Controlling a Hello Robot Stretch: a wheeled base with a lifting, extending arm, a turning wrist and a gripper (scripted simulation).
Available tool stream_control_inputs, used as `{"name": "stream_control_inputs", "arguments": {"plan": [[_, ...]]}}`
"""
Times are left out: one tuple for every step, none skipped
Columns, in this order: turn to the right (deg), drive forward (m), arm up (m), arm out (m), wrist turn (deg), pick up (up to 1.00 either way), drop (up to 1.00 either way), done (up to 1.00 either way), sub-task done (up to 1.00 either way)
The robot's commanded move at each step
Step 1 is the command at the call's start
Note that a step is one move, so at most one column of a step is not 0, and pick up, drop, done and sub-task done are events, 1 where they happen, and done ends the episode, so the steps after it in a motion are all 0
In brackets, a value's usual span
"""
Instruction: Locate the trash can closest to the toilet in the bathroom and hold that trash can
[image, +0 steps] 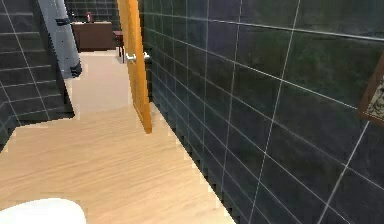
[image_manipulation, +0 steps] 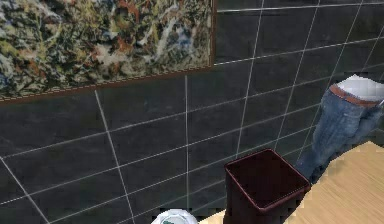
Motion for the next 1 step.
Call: {"name": "stream_control_inputs", "arguments": {"plan": [[0.0,0.00,0.00,0.10,0.0,0.00,0.00,0.00,0.00]]}}
